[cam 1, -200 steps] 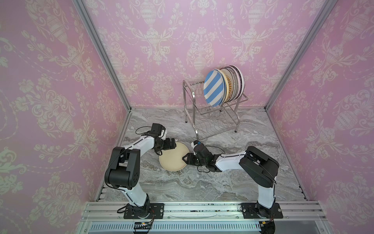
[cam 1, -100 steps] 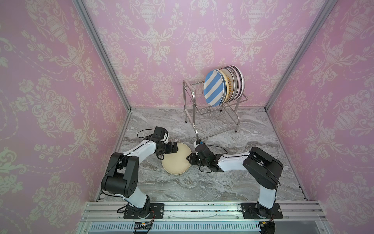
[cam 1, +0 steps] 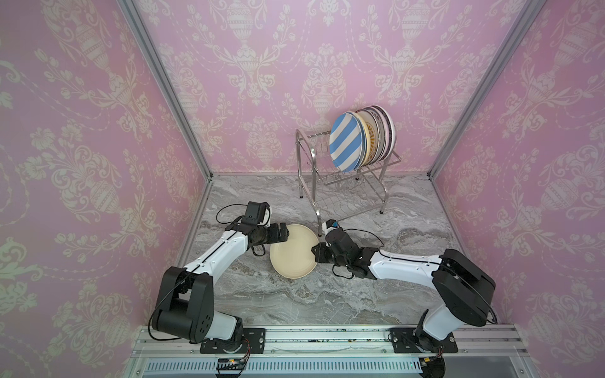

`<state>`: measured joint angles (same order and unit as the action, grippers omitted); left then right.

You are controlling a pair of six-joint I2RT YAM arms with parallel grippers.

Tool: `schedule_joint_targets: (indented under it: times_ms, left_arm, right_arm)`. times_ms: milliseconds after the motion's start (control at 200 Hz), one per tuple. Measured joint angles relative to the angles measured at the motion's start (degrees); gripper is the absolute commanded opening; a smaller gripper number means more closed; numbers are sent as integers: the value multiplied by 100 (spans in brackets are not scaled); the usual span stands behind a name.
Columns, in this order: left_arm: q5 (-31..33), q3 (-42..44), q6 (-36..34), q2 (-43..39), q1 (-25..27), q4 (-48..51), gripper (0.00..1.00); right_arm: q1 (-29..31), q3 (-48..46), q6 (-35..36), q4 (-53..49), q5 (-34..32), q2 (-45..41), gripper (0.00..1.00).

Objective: Load the plates into the dish rack
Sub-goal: 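Lift the cream plate and carry it to the rack while the left gripper withdraws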

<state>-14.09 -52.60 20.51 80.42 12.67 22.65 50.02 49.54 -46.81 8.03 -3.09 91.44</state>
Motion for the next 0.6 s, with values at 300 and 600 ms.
schedule_joint_targets:
  times_ms: [300, 600]
  left_arm:
    - [378, -697, -201, -1069, -4, 15, 99]
    - [306, -691, -326, -1099, -7, -247, 99]
  right_arm:
    - [42, 470, 964, -2940, -1285, -2138, 0]
    - [39, 2601, 2170, -5101, -3287, -3467, 0]
